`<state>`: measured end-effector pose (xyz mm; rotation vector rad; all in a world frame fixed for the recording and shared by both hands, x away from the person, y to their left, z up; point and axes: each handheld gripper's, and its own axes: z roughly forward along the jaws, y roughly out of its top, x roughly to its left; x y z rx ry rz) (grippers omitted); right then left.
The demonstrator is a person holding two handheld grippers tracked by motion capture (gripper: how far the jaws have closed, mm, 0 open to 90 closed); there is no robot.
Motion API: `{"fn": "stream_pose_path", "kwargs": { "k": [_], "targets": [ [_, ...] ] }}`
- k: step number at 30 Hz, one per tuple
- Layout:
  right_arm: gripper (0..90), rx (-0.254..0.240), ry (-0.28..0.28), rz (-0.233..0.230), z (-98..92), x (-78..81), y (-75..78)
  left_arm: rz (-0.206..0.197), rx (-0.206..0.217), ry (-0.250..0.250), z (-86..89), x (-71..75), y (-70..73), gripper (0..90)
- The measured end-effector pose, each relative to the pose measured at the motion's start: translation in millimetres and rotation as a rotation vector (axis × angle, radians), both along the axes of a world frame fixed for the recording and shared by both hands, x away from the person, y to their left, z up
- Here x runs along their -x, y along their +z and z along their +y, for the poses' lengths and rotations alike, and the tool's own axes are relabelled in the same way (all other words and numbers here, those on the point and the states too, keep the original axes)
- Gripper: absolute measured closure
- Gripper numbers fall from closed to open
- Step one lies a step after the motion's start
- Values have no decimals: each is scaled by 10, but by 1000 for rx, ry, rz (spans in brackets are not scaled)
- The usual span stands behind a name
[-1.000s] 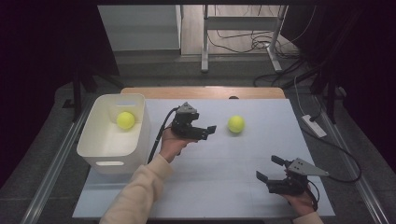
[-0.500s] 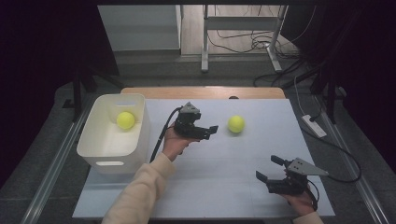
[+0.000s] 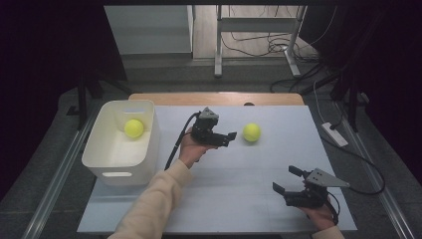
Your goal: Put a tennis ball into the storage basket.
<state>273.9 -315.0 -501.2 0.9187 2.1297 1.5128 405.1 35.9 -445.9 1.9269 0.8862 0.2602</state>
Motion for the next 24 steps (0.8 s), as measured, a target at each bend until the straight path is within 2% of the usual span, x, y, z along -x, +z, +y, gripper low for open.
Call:
{"fn": "stream_pose_path", "kwargs": {
  "k": [19,24],
  "targets": [
    [98,-4,-3,3,-8,-4,0,5,-7,4,-139,-141,-55,95],
    [98,-7,-2,1,-9,-6,1,7,-23,1,-214,-168,-73,93]
  ]
}}
